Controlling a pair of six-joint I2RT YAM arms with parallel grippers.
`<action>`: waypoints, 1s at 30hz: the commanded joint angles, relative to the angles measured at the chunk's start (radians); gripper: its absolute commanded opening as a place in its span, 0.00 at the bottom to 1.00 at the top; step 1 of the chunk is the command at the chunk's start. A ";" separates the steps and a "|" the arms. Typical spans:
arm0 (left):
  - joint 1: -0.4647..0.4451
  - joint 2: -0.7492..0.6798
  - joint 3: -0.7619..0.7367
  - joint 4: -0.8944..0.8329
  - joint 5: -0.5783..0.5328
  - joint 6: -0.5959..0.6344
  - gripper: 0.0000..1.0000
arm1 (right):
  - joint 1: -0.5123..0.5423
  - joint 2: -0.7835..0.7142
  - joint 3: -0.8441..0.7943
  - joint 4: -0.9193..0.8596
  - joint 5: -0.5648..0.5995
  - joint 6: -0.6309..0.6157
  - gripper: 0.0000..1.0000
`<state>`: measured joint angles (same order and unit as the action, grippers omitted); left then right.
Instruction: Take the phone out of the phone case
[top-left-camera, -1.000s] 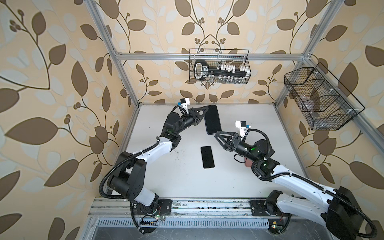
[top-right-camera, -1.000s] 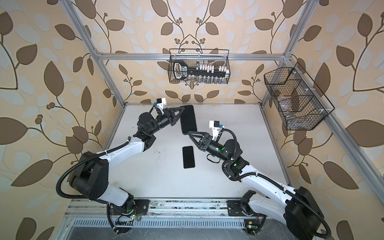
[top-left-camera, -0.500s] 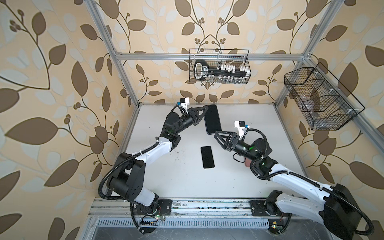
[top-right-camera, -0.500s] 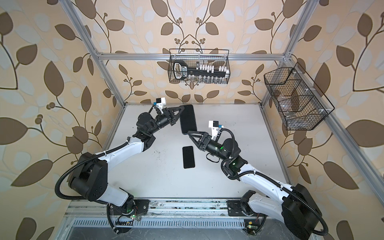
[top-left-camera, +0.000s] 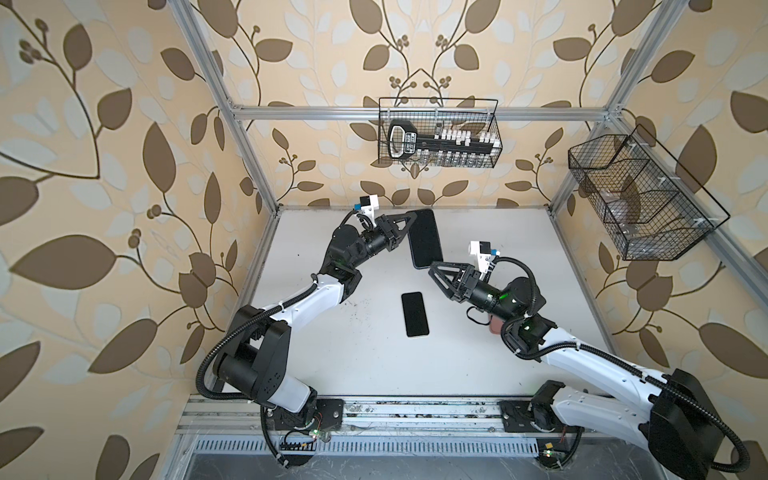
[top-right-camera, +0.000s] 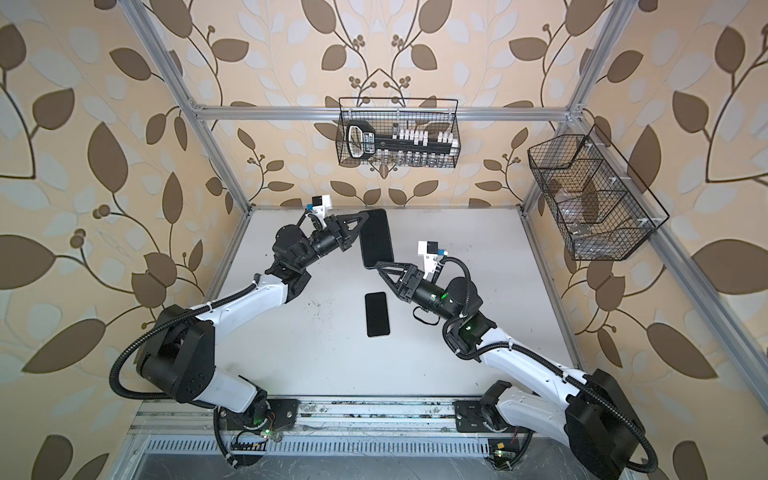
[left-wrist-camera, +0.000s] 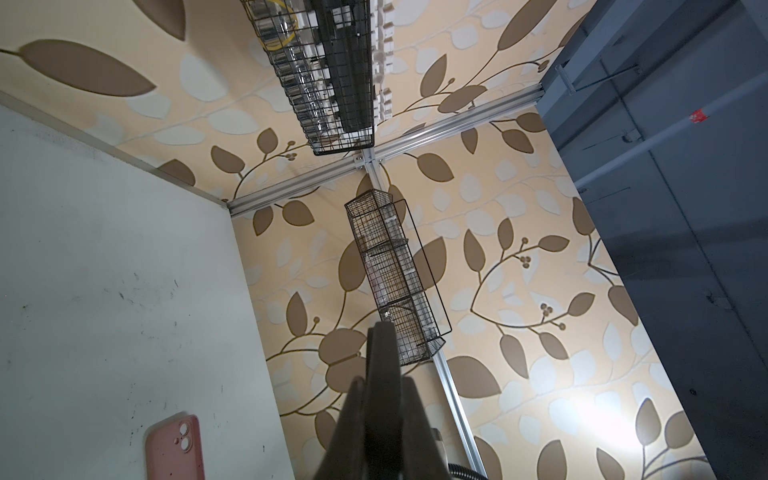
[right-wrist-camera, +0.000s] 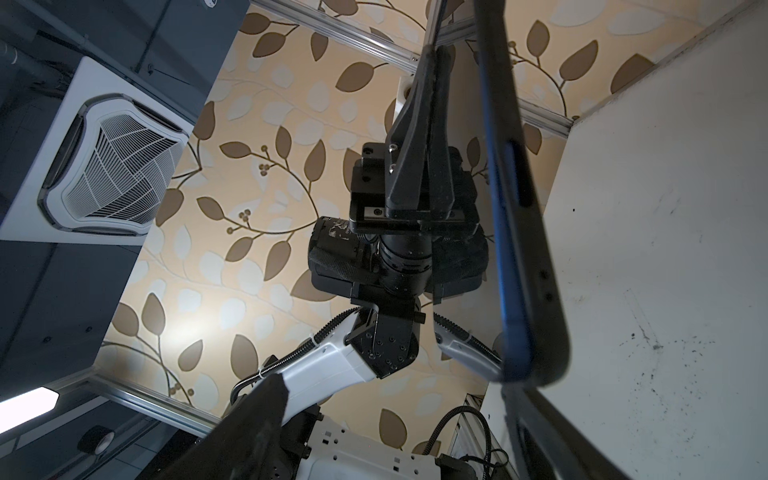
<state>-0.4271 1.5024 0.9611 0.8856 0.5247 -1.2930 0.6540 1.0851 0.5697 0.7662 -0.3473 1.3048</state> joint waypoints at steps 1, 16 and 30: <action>-0.013 -0.035 0.022 0.096 0.012 -0.007 0.00 | 0.000 -0.019 0.023 0.016 -0.004 0.005 0.82; -0.013 -0.024 0.019 0.107 0.014 -0.012 0.00 | -0.002 -0.022 0.027 0.017 -0.007 0.005 0.82; -0.012 -0.024 0.018 0.104 0.015 -0.011 0.00 | -0.007 -0.026 0.030 0.014 -0.009 0.003 0.82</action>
<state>-0.4271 1.5024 0.9611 0.8860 0.5247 -1.2930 0.6521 1.0740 0.5705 0.7631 -0.3477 1.3045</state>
